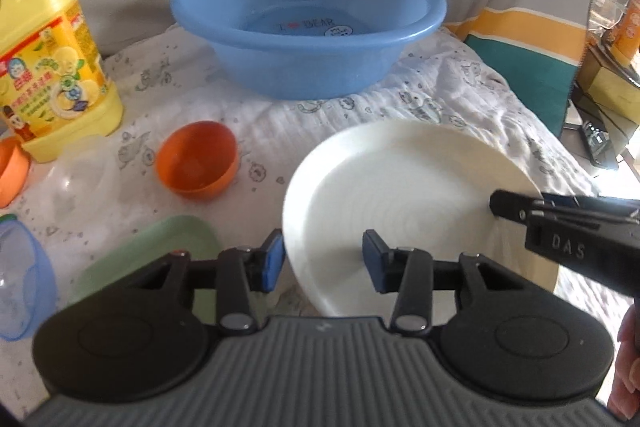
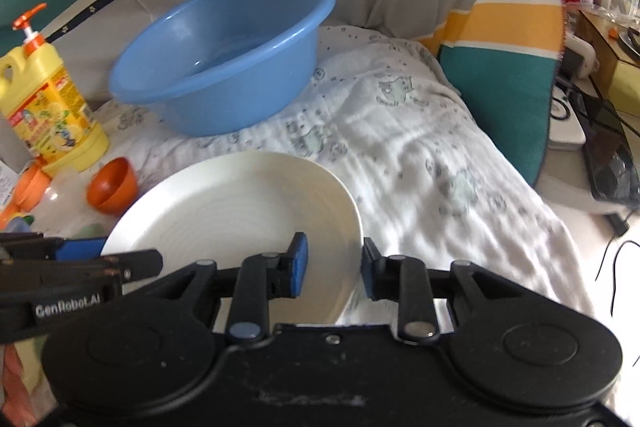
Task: Organize plates and bowls
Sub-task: 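Lift the white plate with the right tool, set it below the left tool, open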
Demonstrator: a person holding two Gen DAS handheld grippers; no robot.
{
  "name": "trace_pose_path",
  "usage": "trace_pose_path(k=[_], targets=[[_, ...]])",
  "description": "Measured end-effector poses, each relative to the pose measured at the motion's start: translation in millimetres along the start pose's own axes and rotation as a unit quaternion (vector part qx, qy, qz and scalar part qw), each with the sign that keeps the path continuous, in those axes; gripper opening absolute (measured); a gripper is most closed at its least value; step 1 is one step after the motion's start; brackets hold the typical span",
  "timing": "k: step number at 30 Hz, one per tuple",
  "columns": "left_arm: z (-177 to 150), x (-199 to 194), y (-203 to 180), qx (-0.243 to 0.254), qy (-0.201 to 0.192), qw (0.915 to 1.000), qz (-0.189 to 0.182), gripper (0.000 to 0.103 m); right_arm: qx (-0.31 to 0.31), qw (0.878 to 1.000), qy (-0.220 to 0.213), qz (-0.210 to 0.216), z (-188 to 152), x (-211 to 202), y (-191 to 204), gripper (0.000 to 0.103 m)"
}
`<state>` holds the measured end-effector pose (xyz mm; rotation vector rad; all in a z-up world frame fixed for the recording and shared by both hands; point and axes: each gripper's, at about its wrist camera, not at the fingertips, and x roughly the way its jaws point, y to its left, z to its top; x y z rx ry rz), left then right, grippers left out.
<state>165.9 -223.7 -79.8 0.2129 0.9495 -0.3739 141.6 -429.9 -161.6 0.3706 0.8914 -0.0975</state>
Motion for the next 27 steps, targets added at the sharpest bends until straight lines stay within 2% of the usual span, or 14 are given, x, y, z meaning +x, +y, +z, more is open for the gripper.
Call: trace_pose_path(k=[10,16,27], targets=[[-37.0,-72.3,36.8,-0.007,-0.009,0.9998,0.014,0.042,-0.011,0.999,0.019,0.024,-24.3,-63.6,49.1,0.029],[-68.7,-117.6,78.3,-0.041,-0.021,0.9984,0.032,0.042,-0.035,0.998,0.026,0.051,-42.0,-96.2,98.1,0.029],[-141.4,-186.4,169.5,-0.111,-0.032,0.9902,0.079,0.042,-0.087,0.988,0.061,0.114,-76.8,-125.2,204.5,0.029]])
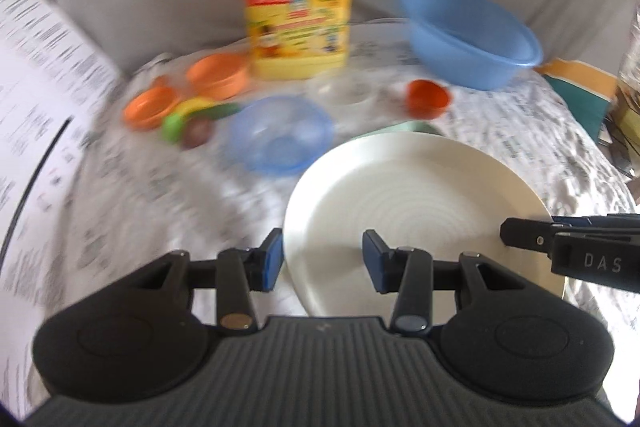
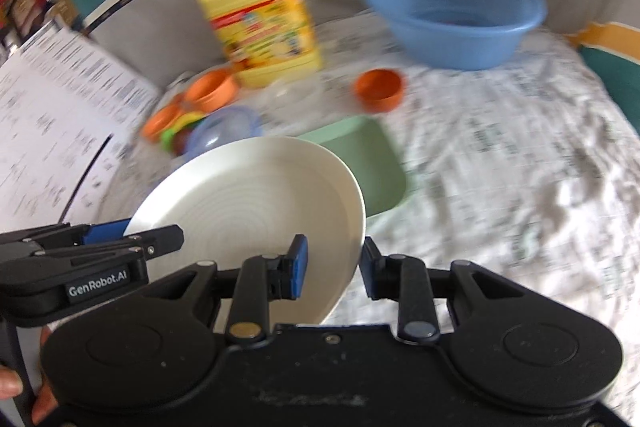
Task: Organize plates and bowls
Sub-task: 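Lift the white plate with the right tool, set it below the left tool, open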
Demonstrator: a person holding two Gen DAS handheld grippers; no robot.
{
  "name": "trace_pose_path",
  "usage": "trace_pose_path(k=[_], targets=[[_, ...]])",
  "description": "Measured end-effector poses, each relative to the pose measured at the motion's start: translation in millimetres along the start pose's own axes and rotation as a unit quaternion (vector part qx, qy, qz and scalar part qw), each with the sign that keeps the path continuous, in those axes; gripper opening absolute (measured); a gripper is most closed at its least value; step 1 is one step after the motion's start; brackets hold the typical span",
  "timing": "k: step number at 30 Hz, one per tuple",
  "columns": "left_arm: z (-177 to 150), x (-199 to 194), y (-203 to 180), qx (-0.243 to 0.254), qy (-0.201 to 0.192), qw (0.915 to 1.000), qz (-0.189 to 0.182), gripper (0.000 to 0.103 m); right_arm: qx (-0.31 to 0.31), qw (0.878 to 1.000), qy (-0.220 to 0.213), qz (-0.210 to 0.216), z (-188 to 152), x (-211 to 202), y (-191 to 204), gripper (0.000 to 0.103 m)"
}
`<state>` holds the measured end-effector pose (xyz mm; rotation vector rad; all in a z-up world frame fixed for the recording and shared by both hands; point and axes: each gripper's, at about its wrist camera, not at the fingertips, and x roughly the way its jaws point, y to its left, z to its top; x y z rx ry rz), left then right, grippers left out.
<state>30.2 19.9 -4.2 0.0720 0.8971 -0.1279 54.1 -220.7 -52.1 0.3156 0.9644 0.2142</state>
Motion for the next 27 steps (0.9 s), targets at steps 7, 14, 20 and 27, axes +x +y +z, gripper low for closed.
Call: trace_pose_path(k=[7,14,20,27], targets=[[-32.4,-27.8,73.2,-0.048,-0.002,0.998,0.042,0.042,-0.056,0.997,0.033,0.037,-11.8,15.0,83.3,0.029],[-69.7,-40.5,126.1,-0.077,0.004,0.9948,0.065,0.042,-0.106,0.991,0.067,0.053,-33.0,30.5,148.8,0.029],[-103.6,-35.4,159.2,-0.1,0.015,0.9937,0.05,0.042,-0.136,0.984,0.099,0.053,-54.6,44.7,173.8,0.029],[-124.7,-19.1,181.3,-0.113,0.03,0.9923,0.04,0.042,-0.169,0.977,0.121,0.049,-74.1,65.0,193.1,0.029]])
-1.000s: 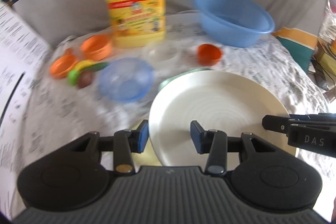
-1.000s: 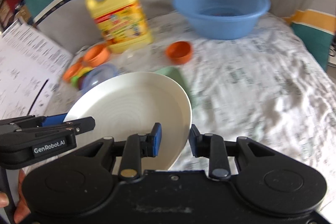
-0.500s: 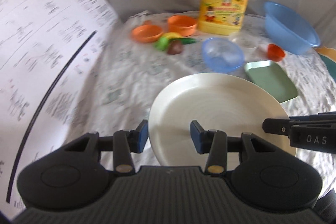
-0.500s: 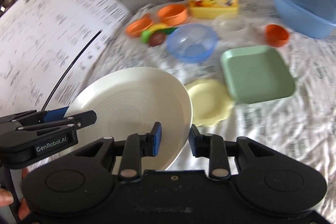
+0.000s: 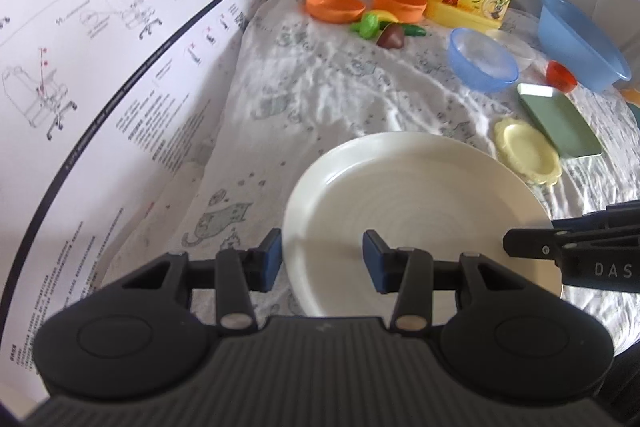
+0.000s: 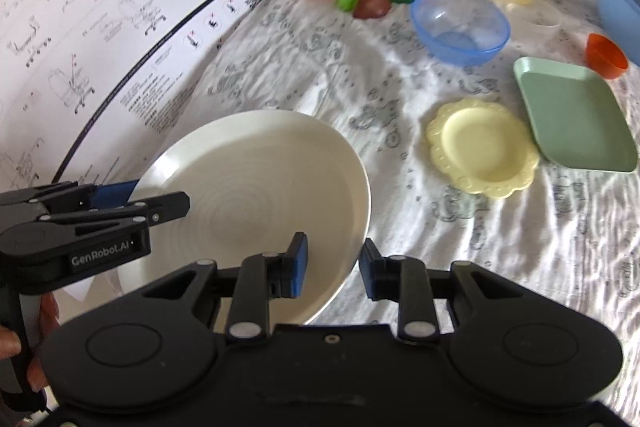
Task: Organize plates and bowls
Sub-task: 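Lift the white plate with the right tool, set it below the left tool, open, then move the right tool to the green square plate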
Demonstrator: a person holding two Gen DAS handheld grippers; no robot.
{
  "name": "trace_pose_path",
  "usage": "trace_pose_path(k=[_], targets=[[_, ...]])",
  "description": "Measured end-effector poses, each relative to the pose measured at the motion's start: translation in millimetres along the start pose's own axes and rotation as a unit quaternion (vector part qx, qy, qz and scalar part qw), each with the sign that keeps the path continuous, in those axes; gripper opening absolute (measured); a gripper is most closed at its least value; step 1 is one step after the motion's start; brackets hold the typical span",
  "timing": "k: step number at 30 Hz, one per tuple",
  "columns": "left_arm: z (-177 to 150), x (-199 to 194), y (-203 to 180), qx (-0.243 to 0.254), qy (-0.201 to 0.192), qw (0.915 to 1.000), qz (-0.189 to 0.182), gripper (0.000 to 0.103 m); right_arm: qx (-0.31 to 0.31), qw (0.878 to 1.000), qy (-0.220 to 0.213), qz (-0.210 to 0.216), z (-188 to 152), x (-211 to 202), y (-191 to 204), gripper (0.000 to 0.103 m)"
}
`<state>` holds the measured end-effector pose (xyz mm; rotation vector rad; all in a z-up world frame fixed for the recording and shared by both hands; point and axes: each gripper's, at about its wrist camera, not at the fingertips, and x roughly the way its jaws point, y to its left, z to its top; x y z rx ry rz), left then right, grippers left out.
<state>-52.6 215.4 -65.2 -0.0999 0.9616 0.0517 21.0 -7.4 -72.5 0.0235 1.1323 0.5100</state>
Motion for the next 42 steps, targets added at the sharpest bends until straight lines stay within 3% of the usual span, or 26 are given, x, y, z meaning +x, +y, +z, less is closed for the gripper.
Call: trace_pose_path(k=[7,10,12,14,19,21,32,42], targets=[[-0.4,23.1,4.1,-0.001,0.021,0.9998,0.001,0.042,-0.013,1.0,0.02,-0.004,-2.6,16.9,1.2,0.029],[-2.4,30.8,0.9,0.0,0.03,0.9996,0.001,0.052,-0.014,1.0,0.027,-0.004,-3.1,22.1,-2.9,0.035],[-3.3,32.7,-1.2,0.002,0.028,0.9996,0.004,0.067,-0.016,1.0,0.024,-0.006,-3.7,21.9,-4.3,0.06],[-4.0,34.7,-3.4,0.004,0.028,0.9996,0.01,0.077,-0.022,1.0,0.016,-0.008,-4.0,20.0,-5.7,0.074],[-2.3,34.1,-6.0,0.007,0.02,0.9995,0.023,0.096,-0.017,1.0,0.01,-0.002,-3.1,14.4,-13.2,0.088],[0.5,31.2,-4.6,0.003,0.013,0.9996,0.026,0.103,-0.015,1.0,0.007,0.001,-2.9,12.4,-15.1,0.101],[24.5,12.2,-9.5,-0.011,-0.019,0.9986,0.048,0.103,-0.006,0.999,-0.031,-0.003,-0.2,-6.5,-29.8,0.103],[58.3,9.5,-72.3,0.025,-0.033,0.9991,0.007,0.103,0.075,0.995,-0.067,-0.026,-6.9,-27.2,-99.0,0.103]])
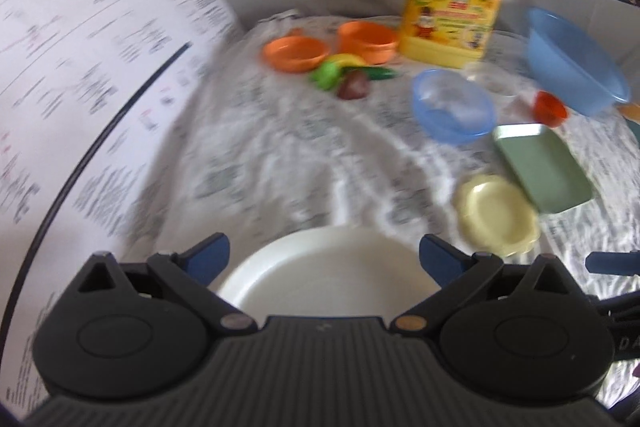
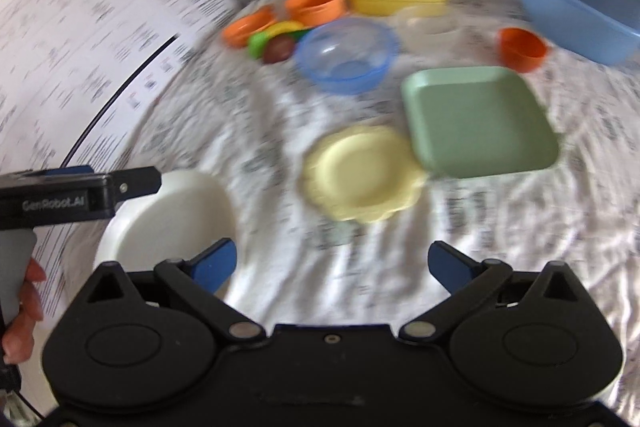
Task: Organize plates and bowls
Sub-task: 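Move the right tool to the green square plate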
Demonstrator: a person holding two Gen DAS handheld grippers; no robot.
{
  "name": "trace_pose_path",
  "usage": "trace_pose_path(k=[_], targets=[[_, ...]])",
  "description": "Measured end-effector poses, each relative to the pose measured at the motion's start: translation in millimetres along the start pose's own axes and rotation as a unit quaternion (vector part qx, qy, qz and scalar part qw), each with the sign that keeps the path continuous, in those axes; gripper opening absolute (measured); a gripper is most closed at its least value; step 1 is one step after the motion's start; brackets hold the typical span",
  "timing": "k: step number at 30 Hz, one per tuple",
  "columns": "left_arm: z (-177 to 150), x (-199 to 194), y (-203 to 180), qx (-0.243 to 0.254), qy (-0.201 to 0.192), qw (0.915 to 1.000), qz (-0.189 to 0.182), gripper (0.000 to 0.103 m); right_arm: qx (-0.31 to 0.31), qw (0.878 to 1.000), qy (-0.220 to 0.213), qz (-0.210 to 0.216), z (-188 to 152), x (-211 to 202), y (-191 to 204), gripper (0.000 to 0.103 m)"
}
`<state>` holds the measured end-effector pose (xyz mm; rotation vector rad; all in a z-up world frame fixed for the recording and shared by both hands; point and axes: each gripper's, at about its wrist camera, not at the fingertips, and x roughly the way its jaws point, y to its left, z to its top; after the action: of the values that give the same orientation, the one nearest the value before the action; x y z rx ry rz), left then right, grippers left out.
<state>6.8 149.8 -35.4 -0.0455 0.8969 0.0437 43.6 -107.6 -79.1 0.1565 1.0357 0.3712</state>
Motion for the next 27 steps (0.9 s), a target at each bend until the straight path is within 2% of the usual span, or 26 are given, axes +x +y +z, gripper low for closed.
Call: trace_pose_path(k=[10,14,16,22,27], targets=[[25.7,28.2,-89.8,0.057,0.0,0.9978,-0.035,0.103,0.105,0.992,-0.044,-0.059,9.7,-17.8,-113.2,0.103],[29.8,41.5,-122.0,0.085,0.006,0.9953,-0.046,0.103,0.118,0.989,-0.06,-0.072,18.2,-15.5,-146.6,0.103],[32.0,47.9,-134.8,0.095,0.009,0.9941,-0.052,0.103,0.116,0.988,-0.07,-0.077,22.5,-12.2,-156.9,0.098],[40.4,68.3,-165.2,0.115,0.019,0.9911,-0.065,0.103,0.124,0.987,-0.073,-0.067,47.7,15.2,-185.6,0.076],[48.0,84.8,-181.5,0.129,0.027,0.9891,-0.067,0.103,0.117,0.989,-0.065,-0.068,65.3,42.4,-190.9,0.052]])
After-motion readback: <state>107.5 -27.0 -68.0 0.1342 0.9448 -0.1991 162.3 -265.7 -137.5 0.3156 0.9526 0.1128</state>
